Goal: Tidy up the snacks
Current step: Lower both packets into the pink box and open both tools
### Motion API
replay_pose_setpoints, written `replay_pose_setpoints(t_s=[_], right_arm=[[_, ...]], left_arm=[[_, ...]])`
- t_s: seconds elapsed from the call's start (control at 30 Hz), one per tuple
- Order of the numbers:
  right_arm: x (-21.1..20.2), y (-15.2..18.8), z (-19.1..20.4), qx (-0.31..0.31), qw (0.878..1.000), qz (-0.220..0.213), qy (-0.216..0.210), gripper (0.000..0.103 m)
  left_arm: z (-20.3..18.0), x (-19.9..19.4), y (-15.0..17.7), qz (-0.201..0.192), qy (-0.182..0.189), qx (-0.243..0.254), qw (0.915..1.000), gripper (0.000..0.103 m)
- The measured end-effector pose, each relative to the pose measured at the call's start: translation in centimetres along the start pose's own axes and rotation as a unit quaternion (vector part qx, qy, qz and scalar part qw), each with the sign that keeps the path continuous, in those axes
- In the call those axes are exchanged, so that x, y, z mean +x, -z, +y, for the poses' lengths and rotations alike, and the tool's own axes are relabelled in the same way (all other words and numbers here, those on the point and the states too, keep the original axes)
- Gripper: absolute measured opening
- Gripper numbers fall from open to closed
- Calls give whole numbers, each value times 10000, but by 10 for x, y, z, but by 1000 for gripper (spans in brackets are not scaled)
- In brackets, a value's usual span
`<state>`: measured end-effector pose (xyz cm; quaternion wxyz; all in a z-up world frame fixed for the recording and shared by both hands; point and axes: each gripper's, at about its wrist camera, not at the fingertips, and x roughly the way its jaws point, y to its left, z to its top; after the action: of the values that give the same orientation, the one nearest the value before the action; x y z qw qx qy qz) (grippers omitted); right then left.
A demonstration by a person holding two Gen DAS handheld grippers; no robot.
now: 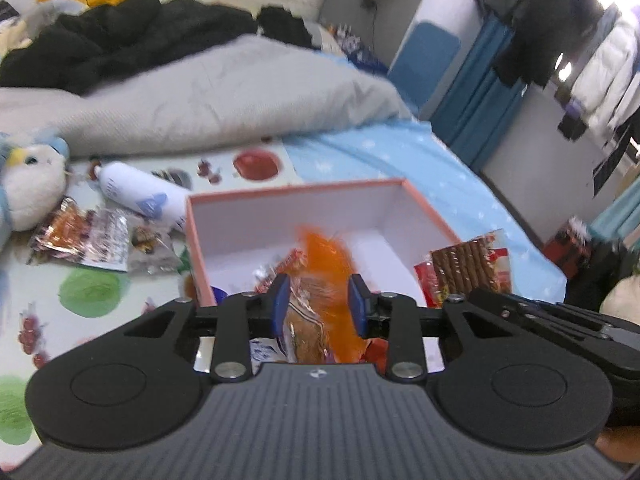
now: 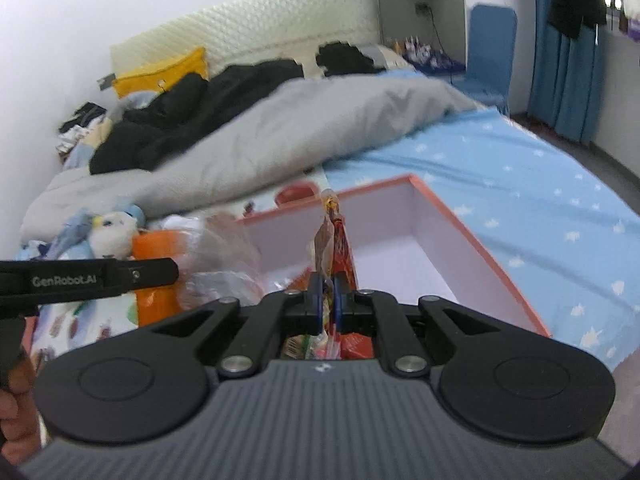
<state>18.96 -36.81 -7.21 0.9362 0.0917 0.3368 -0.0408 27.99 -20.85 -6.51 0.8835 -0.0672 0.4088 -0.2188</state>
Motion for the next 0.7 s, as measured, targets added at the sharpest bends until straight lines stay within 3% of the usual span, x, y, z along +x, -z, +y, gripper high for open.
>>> replay_pose_setpoints(t_s=[0.3,0.37,0.4,0.43,0.7], right_arm=[[50,23,-11,74,9981,602,49,12],[55,25,-11,31,9975,697,69,28],[55,25,-11,34,9975,702,56,57],[54,26,-12,66,9978,653,64,76],[26,22,-6,101,9993,351,-24,75]], left_arm=[[2,50,5,434,-147,223,9987,33],[4,52,6,477,-150,237,9985,33],[4,53,6,486,-169,253,9984,33],[4,52,7,476,-198,268,9983,33],[1,14,4,231,-184,352,9989,33]])
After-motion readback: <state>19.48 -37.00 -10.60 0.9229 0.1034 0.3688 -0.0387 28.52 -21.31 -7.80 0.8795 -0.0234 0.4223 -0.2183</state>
